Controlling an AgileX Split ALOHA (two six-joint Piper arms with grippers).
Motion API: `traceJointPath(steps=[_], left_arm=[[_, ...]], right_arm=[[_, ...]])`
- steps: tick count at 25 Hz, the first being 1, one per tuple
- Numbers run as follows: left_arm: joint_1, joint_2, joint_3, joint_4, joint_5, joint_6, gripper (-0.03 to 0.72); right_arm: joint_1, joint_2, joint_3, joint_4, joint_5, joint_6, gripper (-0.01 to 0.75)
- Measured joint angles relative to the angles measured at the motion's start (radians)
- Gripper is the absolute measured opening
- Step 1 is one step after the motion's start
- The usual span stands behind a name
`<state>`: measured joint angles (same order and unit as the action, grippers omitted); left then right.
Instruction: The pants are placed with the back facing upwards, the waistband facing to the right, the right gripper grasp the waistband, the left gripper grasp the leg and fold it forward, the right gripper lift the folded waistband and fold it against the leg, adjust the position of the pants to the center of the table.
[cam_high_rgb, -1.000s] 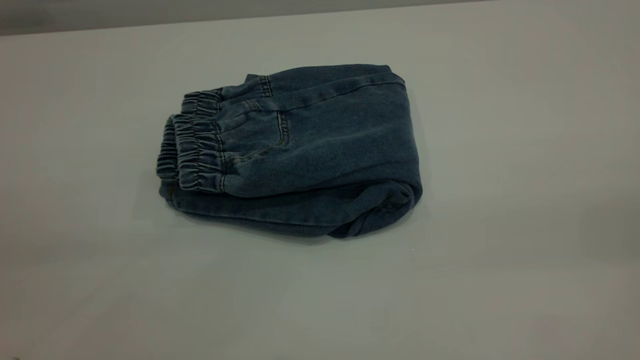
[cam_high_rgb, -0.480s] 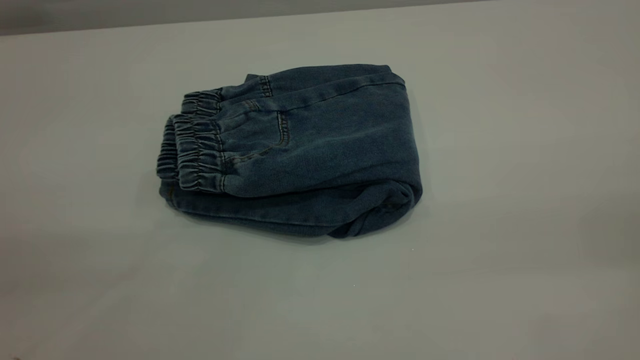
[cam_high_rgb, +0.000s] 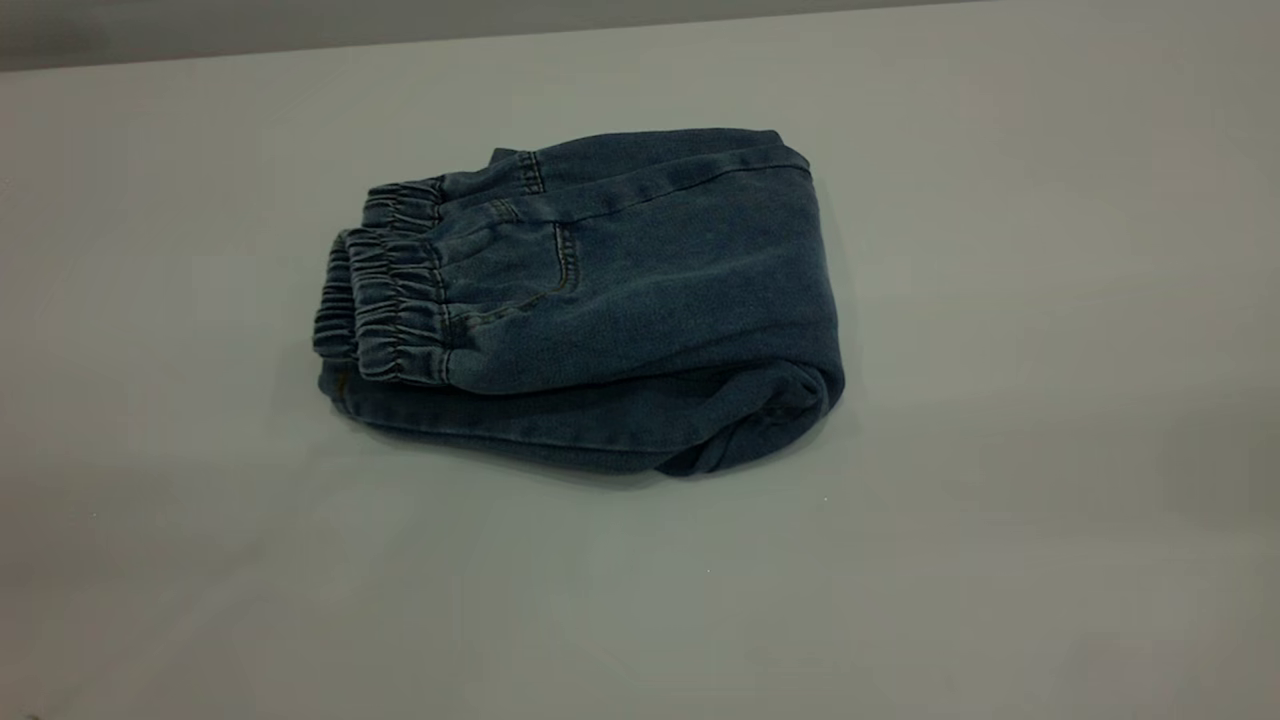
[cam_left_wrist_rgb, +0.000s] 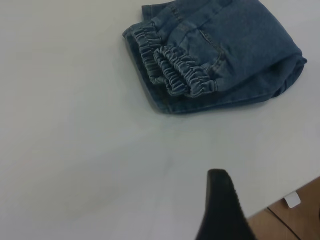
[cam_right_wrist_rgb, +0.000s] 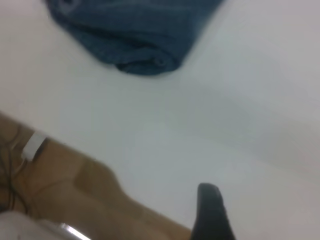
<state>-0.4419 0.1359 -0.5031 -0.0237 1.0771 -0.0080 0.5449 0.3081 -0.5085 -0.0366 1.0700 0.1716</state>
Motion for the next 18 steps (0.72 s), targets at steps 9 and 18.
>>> traceJointPath(steps=[9,18], left_arm=[[0.003,0.0,0.0,-0.001,0.003,0.0,0.405],[0.159,0.0,0.0,-0.002,0.002,0.0,0.405]], right_arm=[[-0.485,-0.115,0.0,-0.004,-0.001,0.002,0.407],[-0.544,-0.31,0.0,0.0,0.004,0.003,0.407]])
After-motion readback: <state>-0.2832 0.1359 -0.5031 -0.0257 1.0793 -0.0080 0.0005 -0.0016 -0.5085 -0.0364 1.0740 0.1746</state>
